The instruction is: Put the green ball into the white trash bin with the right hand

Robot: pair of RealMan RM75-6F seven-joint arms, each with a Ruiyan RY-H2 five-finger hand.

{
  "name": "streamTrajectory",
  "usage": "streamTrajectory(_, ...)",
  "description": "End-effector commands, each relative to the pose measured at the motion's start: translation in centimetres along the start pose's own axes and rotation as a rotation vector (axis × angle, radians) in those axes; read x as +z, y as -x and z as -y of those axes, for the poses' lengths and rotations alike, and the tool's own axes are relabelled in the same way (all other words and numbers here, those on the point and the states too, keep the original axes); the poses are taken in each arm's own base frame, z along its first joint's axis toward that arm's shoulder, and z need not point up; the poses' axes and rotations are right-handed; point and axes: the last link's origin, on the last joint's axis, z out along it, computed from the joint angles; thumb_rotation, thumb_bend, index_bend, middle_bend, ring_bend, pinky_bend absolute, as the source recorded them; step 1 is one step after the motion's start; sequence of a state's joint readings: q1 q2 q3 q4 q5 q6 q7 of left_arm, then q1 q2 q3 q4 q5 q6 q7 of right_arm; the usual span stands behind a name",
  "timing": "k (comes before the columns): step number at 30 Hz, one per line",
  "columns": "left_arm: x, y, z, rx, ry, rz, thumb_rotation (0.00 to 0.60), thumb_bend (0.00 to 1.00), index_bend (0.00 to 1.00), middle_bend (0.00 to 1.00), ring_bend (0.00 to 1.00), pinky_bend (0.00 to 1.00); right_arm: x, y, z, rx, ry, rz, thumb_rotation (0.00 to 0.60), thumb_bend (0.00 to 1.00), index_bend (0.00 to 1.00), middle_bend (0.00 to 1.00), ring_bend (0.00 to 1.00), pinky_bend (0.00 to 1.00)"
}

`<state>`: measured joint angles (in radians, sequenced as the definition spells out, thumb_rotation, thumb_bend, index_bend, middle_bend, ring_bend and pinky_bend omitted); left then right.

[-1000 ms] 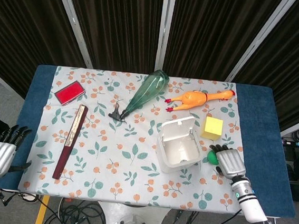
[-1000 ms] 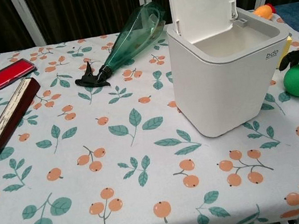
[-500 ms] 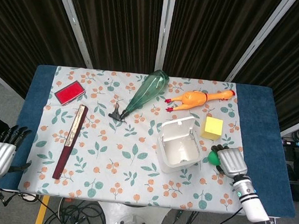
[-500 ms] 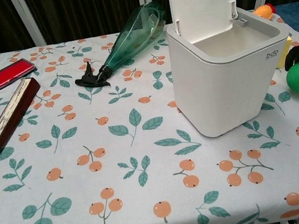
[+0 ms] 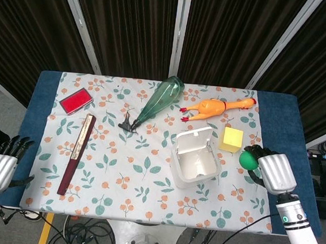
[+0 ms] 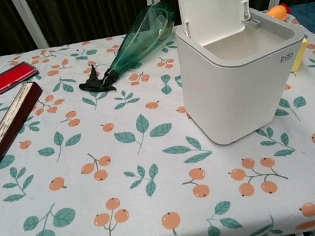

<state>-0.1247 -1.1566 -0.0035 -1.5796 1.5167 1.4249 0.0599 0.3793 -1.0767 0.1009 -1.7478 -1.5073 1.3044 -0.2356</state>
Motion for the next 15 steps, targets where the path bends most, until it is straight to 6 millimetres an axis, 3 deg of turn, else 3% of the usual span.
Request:
streamTrajectory(1, 0.0, 0.1, 0.0, 0.002, -0.002, 0.002, 0.6, 0.02, 0.14, 0.09, 0.02, 0.16, 0.4, -1.1, 1.1, 0.004, -0.047, -0.036, 0.6, 0.27, 0.53, 0.45, 0.43, 0.64)
streamTrajectory(15, -0.2, 0.4, 0.5, -0.004, -0.022, 0.0, 0.6, 0.02, 0.14, 0.09, 0.02, 0.16, 3.6, -0.9, 7.6, -0.051, -0.264, -0.101, 0.6, 0.26, 0.51, 0.44, 0.43, 0.64)
